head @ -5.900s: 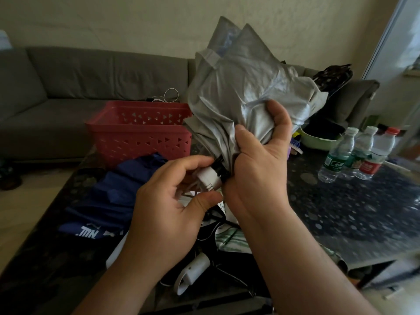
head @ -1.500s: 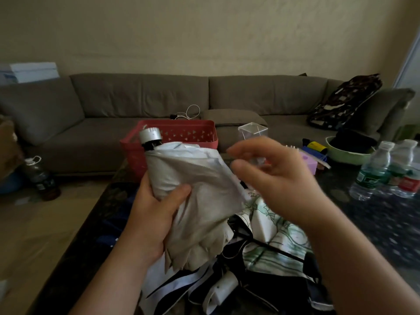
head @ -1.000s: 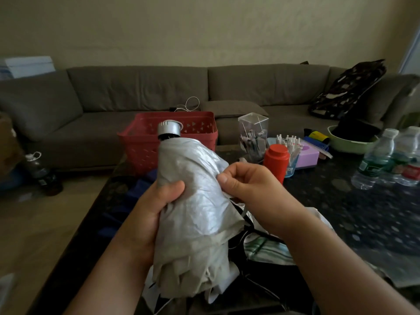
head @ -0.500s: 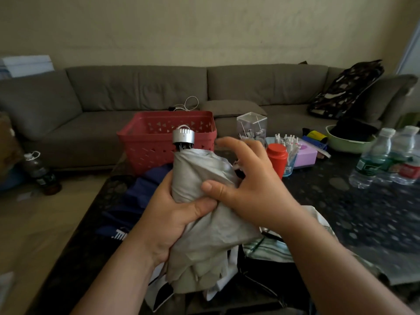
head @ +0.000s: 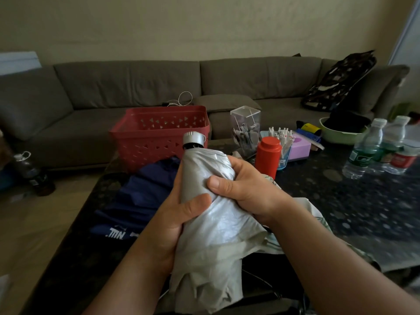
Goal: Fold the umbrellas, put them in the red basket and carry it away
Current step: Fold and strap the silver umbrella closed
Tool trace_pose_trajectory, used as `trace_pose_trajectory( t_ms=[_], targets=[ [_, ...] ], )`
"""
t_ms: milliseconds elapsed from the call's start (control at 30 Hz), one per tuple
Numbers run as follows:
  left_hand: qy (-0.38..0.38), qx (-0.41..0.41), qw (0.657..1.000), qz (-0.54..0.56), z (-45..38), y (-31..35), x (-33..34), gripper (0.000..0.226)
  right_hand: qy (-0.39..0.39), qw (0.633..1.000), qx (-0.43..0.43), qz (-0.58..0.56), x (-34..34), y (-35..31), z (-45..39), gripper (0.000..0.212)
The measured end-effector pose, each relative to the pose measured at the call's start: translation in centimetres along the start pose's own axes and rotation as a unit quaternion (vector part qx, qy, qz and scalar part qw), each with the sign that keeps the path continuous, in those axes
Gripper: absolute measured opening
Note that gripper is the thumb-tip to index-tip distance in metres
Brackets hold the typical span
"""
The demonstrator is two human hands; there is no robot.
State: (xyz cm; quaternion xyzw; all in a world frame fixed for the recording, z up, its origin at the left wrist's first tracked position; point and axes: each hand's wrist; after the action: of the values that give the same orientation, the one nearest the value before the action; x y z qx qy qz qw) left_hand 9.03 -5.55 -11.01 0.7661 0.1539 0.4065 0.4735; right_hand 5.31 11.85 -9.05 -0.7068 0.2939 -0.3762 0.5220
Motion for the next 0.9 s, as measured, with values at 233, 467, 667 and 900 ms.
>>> trace_pose_trajectory(
  t_ms=[233, 467, 667, 900],
  targets=[
    [0.062, -0.123, 0.990, 0.016, -0.5, 0.2, 0.3, 0.074, 0.041, 0.989, 0.016, 0.138, -0.2, -1.0, 0.6, 0.044],
    [0.130, -0.040, 0.970, -0.200, -0.6, 0.9, 1.3, 0.096, 0.181, 0.959, 0.002, 0.219, 0.4, -1.1, 0.1, 0.032],
    [0.138, 0.035, 0.966, -0.214, -0.7, 0.6, 1.0, 0.092, 0.187, 0.965, 0.001, 0.183, 0.3, -0.9, 0.0, 0.047],
    [0.172, 0.080, 0.965, -0.180, -0.5, 1.7, -0.5, 0.064, 0.259, 0.907, -0.091, 0.321, -1.0, -1.4, 0.8, 0.016]
  ],
)
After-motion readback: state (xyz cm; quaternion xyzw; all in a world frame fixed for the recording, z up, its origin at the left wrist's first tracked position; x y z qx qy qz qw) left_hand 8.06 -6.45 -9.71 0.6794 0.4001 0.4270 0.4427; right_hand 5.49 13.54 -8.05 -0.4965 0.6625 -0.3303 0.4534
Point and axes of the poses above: each hand's wrist, its own z-axis away from the middle knuckle, its own x-axis out of the palm, y = z × x, and after that the axes turned 6 degrees about -y, right-handed
